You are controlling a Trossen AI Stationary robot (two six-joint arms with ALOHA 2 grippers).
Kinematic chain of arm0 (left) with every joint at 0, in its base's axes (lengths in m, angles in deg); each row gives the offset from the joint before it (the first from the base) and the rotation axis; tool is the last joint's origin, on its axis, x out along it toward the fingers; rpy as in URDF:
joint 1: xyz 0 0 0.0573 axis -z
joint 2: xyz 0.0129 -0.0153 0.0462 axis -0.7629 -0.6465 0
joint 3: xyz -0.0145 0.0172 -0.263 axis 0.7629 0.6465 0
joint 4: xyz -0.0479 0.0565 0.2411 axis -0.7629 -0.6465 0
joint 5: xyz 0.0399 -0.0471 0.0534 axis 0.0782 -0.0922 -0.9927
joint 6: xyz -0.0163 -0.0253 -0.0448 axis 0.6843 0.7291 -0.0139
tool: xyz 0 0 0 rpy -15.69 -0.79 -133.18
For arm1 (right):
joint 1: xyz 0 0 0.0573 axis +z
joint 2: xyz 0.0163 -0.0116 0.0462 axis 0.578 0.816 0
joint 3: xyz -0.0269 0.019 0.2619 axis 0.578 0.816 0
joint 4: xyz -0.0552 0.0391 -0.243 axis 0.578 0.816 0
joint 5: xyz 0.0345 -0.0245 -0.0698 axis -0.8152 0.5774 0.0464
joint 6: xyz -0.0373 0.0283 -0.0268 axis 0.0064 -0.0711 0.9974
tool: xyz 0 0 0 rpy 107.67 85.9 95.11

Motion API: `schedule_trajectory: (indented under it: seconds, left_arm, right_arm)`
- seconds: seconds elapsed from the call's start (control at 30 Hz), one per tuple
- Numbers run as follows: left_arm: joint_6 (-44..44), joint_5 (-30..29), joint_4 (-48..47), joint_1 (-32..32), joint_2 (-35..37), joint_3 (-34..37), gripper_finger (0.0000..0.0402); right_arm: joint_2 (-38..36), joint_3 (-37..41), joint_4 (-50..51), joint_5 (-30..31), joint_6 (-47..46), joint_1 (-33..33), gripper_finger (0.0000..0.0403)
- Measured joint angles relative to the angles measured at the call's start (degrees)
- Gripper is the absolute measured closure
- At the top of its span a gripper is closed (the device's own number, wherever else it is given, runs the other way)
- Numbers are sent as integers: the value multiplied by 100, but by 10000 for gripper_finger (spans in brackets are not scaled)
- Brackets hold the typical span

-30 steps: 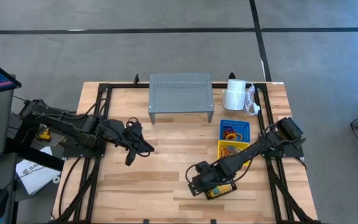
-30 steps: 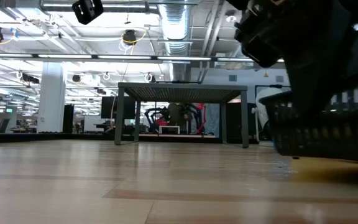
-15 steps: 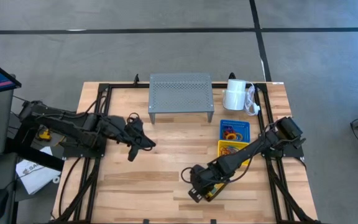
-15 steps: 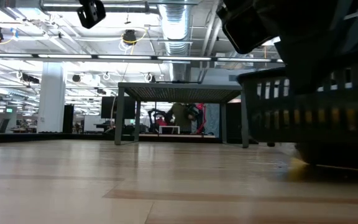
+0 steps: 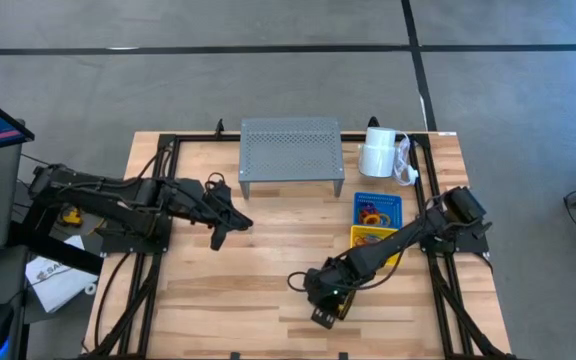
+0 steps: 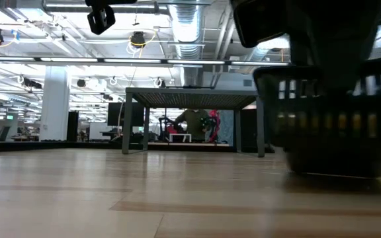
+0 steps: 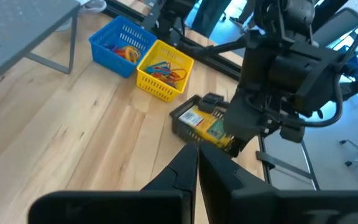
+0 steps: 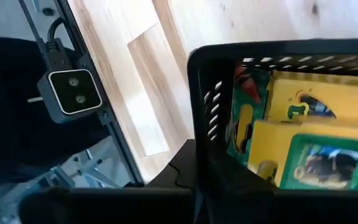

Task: Pick & Place Office Desk Supplies
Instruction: Put the black basket on the shelf

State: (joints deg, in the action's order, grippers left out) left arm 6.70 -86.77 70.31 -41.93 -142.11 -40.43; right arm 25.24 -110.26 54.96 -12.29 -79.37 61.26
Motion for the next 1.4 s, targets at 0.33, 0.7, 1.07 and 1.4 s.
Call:
schedule_trajectory:
  seconds: [0.33,0.7,1.07,1.4]
  left_arm:
    - [10,0,245,-48,-1,0,393]
    - [13,-11,296,-48,-7,0,393]
    - [145,-175,454,-85,-7,0,393]
    - [167,-258,459,-85,-7,0,393]
  right_arm:
    - [0,2,196,-189,1301,-297,398]
    - [4,2,249,-255,2311,-501,398]
    - [4,2,297,-456,2857,-557,398]
    - [4,2,457,-557,3389,-909,398]
